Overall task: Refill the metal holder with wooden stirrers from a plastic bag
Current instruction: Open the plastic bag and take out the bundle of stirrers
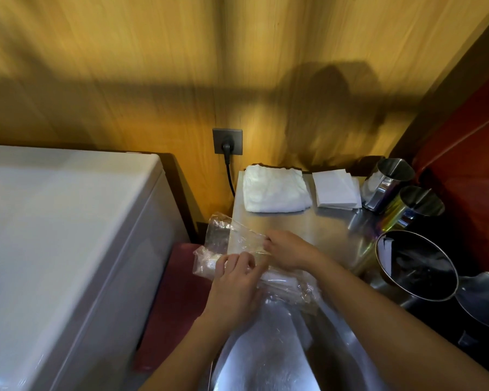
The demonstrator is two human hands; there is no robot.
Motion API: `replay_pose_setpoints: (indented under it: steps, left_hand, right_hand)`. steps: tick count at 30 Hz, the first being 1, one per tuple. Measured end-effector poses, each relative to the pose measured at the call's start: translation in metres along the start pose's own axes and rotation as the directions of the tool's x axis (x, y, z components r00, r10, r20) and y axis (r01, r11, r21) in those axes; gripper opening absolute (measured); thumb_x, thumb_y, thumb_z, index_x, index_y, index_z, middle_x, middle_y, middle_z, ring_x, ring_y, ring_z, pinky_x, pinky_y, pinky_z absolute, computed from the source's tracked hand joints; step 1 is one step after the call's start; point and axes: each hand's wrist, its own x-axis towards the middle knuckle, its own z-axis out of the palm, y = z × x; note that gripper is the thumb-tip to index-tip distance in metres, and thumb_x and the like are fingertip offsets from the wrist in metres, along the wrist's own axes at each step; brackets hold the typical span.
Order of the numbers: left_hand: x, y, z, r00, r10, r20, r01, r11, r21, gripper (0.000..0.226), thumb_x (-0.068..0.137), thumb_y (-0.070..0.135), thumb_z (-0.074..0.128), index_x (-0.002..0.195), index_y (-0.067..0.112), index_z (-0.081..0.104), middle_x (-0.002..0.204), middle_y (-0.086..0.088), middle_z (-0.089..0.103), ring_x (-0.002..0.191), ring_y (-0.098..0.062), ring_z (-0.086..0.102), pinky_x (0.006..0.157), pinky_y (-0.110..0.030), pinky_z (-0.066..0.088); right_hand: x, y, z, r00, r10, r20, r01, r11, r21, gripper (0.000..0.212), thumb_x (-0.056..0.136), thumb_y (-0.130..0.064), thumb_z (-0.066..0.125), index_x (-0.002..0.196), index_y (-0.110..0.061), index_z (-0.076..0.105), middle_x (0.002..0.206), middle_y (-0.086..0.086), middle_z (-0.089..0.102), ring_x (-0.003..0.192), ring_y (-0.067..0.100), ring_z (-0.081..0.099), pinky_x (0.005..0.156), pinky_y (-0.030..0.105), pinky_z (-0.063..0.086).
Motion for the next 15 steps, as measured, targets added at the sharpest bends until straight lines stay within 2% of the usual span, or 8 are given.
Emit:
replay_pose_setpoints:
  steps: [3,4,6,9,12,13,15]
  left_hand:
    - [-0.005,-0.002,0.0,0.986,-0.158,0.058,0.165,0.975,-0.15,0.035,0.073,0.036,0.062,0.107,0.034,0.06,0.105,0.0,0.049,0.101,-0.02,0.043,0.084,-0.029,0.018]
    - [-0.008,-0.003,0.002,0.977,-0.205,0.066,0.214,0.958,-0.192,0.033,0.073,0.034,0.061,0.106,0.036,0.06,0.107,0.002,0.046,0.103,-0.018,0.041,0.081,-0.026,0.015]
    - [-0.014,-0.005,0.005,0.951,-0.296,0.086,0.308,0.905,-0.292,0.028,0.074,0.029,0.061,0.101,0.038,0.064,0.112,0.004,0.044,0.108,-0.017,0.038,0.082,-0.024,0.015]
    - [-0.019,-0.008,0.009,0.897,-0.425,0.122,0.435,0.798,-0.417,0.013,0.08,0.04,0.062,0.086,0.03,0.068,0.115,0.007,0.044,0.111,-0.016,0.036,0.091,-0.026,0.018]
    - [-0.019,-0.005,0.013,0.862,-0.496,0.1,0.491,0.771,-0.405,0.024,0.079,0.046,0.064,0.084,0.023,0.065,0.108,0.008,0.043,0.105,-0.016,0.041,0.09,-0.03,0.026]
    - [-0.018,-0.003,0.013,0.829,-0.549,0.109,0.534,0.718,-0.446,0.029,0.078,0.047,0.065,0.085,0.019,0.064,0.106,0.006,0.044,0.103,-0.018,0.046,0.09,-0.031,0.032]
    - [-0.014,0.003,0.011,0.735,-0.654,0.18,0.62,0.541,-0.568,0.042,0.074,0.05,0.068,0.085,0.011,0.06,0.103,-0.008,0.052,0.094,-0.025,0.054,0.088,-0.037,0.045]
  right_hand:
    - [-0.011,-0.008,-0.013,1.0,0.008,0.022,-0.009,0.999,0.04,0.033,0.088,-0.038,0.055,0.064,-0.016,0.049,0.065,0.0,0.052,0.059,0.015,0.048,0.056,0.026,0.036]
    - [-0.015,-0.01,-0.018,0.999,-0.005,0.041,0.004,1.0,0.024,0.034,0.083,-0.036,0.062,0.058,-0.016,0.049,0.059,-0.001,0.049,0.053,0.011,0.045,0.051,0.022,0.034]
    - [-0.022,-0.013,-0.027,0.997,-0.012,0.07,0.013,1.0,-0.015,0.033,0.076,-0.02,0.07,0.052,-0.014,0.048,0.052,-0.002,0.044,0.047,0.009,0.041,0.042,0.016,0.031]
    - [-0.028,-0.015,-0.033,0.997,-0.035,0.069,0.035,0.999,0.0,0.025,0.075,-0.006,0.066,0.055,-0.007,0.052,0.052,0.0,0.039,0.048,0.01,0.035,0.038,0.012,0.027]
    - [-0.033,-0.018,-0.031,0.993,-0.071,0.096,0.065,0.996,0.065,0.014,0.083,-0.006,0.057,0.073,0.003,0.057,0.06,0.0,0.042,0.056,0.009,0.037,0.041,0.01,0.03]
    - [-0.033,-0.019,-0.029,0.994,-0.062,0.094,0.055,0.996,0.073,0.016,0.086,-0.008,0.055,0.073,0.001,0.054,0.063,-0.001,0.043,0.058,0.009,0.038,0.043,0.01,0.031]
    - [-0.035,-0.019,-0.023,0.995,-0.022,0.095,0.013,0.996,0.091,0.021,0.089,-0.014,0.052,0.069,-0.012,0.045,0.068,-0.001,0.044,0.062,0.011,0.04,0.05,0.018,0.035]
